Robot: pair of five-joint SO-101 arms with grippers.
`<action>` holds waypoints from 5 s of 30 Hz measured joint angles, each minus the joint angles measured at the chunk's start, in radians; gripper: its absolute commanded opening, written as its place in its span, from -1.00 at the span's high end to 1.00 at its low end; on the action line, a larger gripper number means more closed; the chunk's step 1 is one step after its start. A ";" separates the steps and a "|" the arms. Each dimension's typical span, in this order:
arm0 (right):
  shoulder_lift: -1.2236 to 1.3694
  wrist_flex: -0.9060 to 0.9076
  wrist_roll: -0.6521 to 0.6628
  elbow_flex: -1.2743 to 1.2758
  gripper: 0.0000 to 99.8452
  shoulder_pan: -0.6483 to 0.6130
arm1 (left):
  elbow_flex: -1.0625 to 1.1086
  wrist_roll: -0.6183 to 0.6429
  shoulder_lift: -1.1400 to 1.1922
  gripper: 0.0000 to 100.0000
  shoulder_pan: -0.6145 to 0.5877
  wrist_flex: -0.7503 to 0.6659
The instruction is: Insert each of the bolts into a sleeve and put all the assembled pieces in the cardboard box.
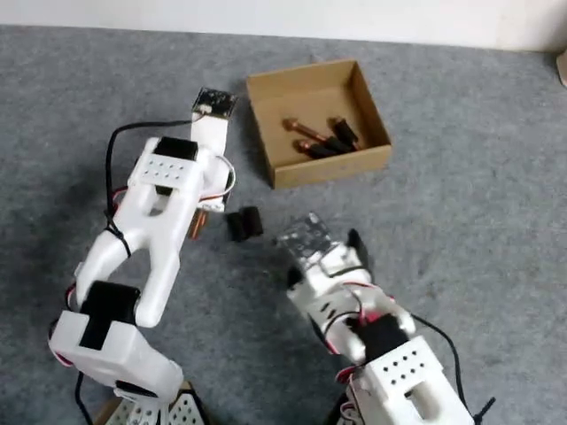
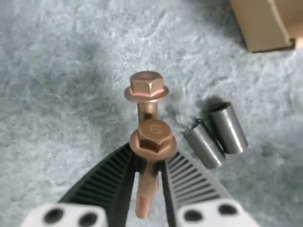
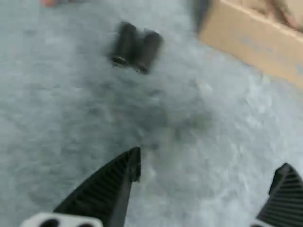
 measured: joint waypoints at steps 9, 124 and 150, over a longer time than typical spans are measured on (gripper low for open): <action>0.459 -0.020 -0.071 -0.362 0.23 -0.060 | 0.000 0.140 0.000 0.99 -0.186 -0.009; -0.612 -0.054 -0.172 0.302 0.99 0.028 | -0.035 0.086 -0.003 0.18 -0.046 0.160; -0.612 -0.054 -0.166 0.302 0.99 0.028 | 0.206 0.069 0.028 0.26 -0.048 -0.209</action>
